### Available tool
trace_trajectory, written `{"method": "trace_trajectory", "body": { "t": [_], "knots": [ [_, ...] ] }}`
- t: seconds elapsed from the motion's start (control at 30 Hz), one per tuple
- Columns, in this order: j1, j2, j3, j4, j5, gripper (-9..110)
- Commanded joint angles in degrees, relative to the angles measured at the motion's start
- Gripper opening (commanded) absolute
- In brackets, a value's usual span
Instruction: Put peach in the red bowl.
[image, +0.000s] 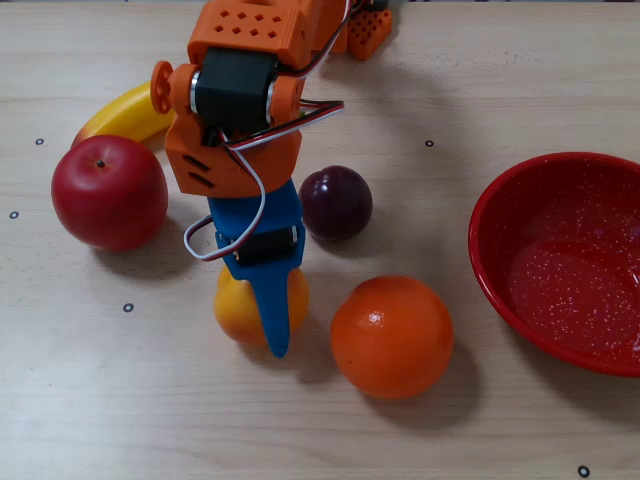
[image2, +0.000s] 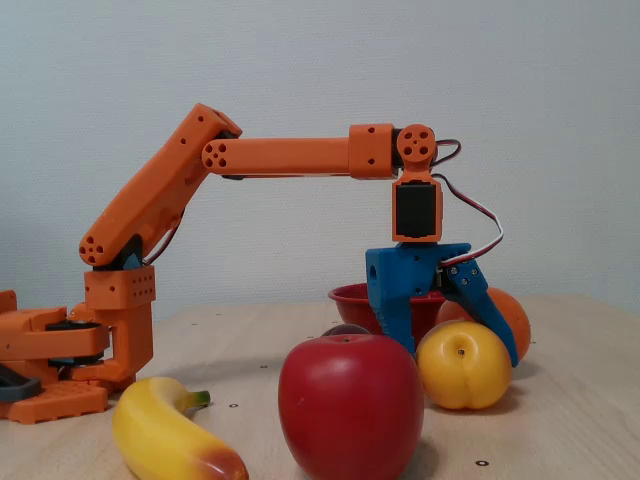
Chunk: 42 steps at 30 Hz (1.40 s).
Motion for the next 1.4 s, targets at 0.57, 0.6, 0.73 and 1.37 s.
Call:
{"method": "trace_trajectory", "body": {
  "t": [0.57,0.6,0.73,1.37],
  "knots": [
    [-1.41,3.78,-5.36,0.70,-0.88,0],
    [-1.32,3.78,-5.27,0.62,-0.70,0],
    [-0.62,4.04,-5.01,0.53,0.35,0],
    [1.85,20.57,4.39,3.78,-0.88,0]
  ]
}}
